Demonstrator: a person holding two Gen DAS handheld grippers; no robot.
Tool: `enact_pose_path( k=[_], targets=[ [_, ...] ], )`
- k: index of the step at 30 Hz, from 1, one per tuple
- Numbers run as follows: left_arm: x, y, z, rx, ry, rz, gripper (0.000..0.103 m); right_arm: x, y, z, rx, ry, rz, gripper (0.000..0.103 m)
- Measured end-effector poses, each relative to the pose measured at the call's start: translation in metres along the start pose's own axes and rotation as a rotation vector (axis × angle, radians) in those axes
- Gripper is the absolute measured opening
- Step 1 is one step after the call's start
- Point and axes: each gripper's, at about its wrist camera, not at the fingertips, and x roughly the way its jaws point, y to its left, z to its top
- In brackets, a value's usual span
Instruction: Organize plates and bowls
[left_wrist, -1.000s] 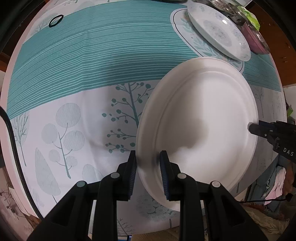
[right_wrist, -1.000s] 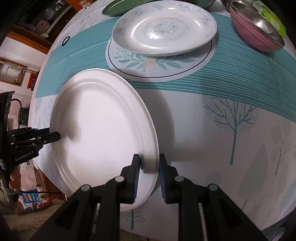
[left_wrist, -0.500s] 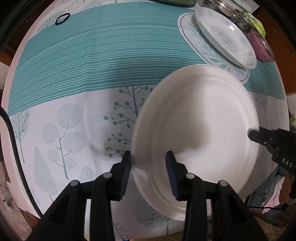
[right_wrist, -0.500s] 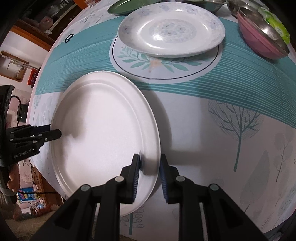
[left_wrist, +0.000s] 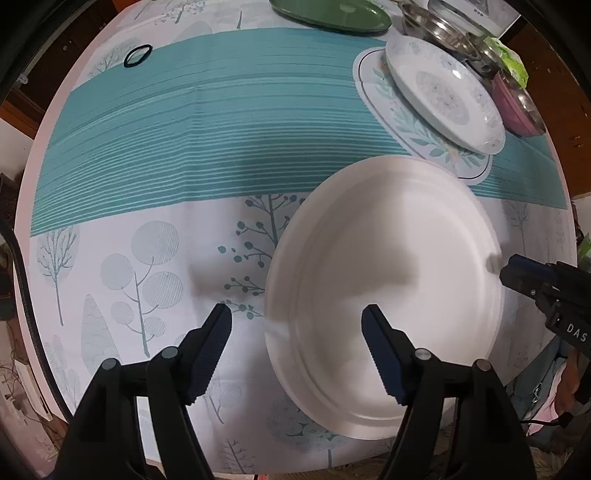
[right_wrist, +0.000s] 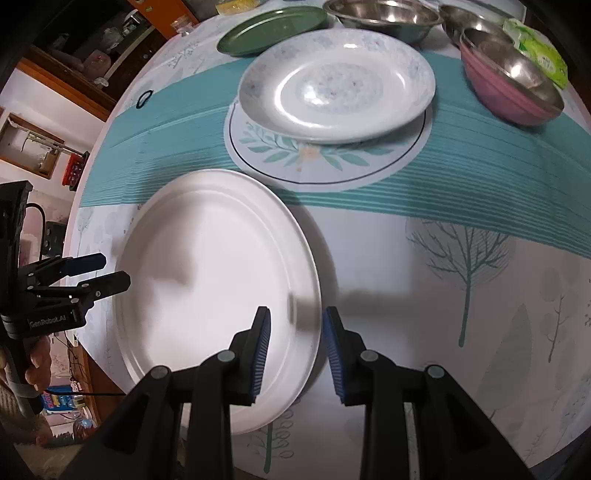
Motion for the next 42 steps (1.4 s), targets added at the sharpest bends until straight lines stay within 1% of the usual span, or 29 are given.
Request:
enact_pose_path(
  k=[6, 12, 19, 21, 23, 28, 35, 40, 42],
  targets=[
    [-0.027, -0.008, -0.002, 0.017, -0.045, -0.002, 0.072, -0.015, 0.007, -0.003, -0.032, -0.028, 0.003, 0.03],
    [-0.062, -0.02, 0.009, 0.035, -0.115, -0.009, 0.072, -0.034, 0.016, -0.004, -0.064, -0.066, 0.017, 0.03],
    [-0.104, -0.038, 0.022, 0.066, -0.218, -0.013, 0.073, -0.071, 0.027, 0.006, -0.114, -0.161, 0.012, 0.03],
    [-0.115, -0.044, 0.03, 0.073, -0.253, -0.01, 0.077, -0.083, 0.027, 0.008, -0.123, -0.194, 0.01, 0.03],
    [-0.126, -0.046, 0.036, 0.078, -0.284, -0.008, 0.078, -0.093, 0.027, 0.011, -0.126, -0.219, 0.013, 0.03],
    [-0.142, -0.049, 0.052, 0.09, -0.329, -0.006, 0.078, -0.109, 0.026, 0.02, -0.126, -0.266, 0.025, 0.03],
    [-0.154, -0.059, 0.081, 0.128, -0.387, 0.037, 0.078, -0.122, 0.01, 0.043, -0.097, -0.319, -0.021, 0.03],
    [-0.155, -0.068, 0.101, 0.13, -0.451, 0.108, 0.078, -0.14, -0.005, 0.062, -0.062, -0.404, -0.076, 0.03],
    [-0.153, -0.073, 0.11, 0.14, -0.466, 0.12, 0.078, -0.144, -0.011, 0.069, -0.046, -0.424, -0.095, 0.03]
  ],
)
